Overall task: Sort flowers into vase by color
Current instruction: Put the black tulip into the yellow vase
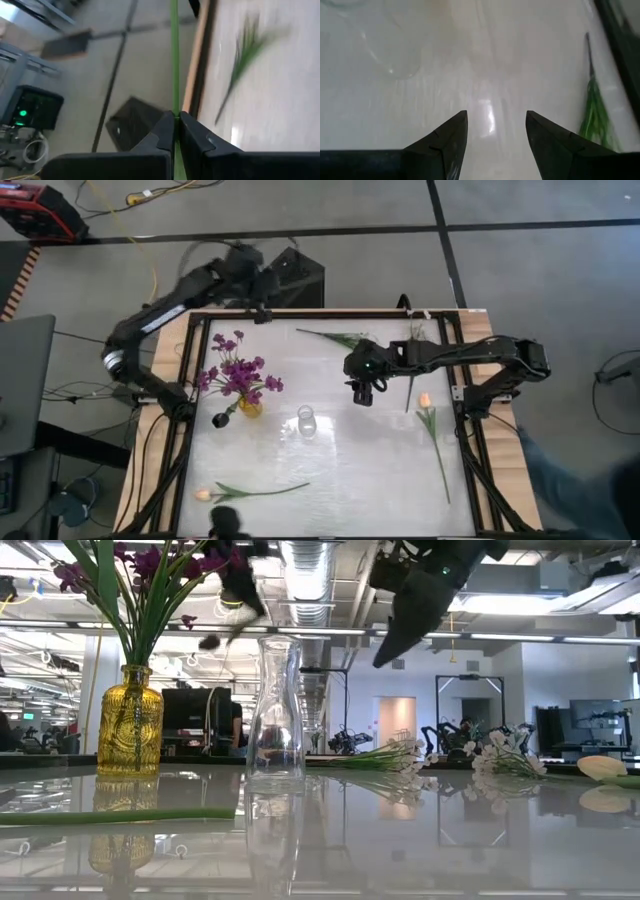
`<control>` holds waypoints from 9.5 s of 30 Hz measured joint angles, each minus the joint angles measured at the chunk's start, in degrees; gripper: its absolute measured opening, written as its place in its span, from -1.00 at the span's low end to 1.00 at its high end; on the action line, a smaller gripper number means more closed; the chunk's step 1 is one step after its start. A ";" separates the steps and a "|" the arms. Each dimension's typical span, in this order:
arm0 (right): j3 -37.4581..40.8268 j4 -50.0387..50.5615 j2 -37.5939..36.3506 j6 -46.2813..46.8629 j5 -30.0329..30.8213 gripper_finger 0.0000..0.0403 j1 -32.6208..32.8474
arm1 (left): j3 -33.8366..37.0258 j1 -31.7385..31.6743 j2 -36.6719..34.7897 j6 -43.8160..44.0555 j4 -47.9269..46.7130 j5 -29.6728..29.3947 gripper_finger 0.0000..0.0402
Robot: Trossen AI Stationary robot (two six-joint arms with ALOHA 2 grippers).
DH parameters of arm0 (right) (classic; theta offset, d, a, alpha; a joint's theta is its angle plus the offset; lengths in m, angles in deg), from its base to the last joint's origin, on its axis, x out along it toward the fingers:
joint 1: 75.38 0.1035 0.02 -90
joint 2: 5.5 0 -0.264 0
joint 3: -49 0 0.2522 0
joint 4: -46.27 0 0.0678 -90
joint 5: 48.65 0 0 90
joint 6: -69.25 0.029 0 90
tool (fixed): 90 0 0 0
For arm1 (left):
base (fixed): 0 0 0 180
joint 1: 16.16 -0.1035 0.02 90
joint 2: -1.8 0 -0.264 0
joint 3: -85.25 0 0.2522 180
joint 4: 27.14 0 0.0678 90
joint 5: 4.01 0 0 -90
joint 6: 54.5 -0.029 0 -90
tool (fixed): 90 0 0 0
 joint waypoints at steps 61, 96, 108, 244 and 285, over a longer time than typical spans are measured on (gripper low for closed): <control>-9.48 -74.00 8.15 -136.61 4.13 -0.40 -4.24 | -13.37 10.75 -1.04 51.36 0.86 32.53 -1.00; 11.44 -65.96 -7.13 -24.40 -31.10 -0.90 3.79 | 8.62 -15.45 -25.63 22.91 -1.94 25.78 -0.14; 13.32 -114.04 17.88 -10.23 -21.07 -0.90 11.33 | 34.79 -16.57 -35.21 24.15 16.03 18.93 -0.14; -32.13 -39.74 39.53 -5.15 -7.25 0.02 3.78 | 40.57 -16.55 -35.79 22.46 17.80 18.13 -0.14; -41.59 -12.90 37.06 -3.76 -7.12 0.10 1.29 | 40.57 -16.55 -35.79 22.58 17.07 18.13 -0.14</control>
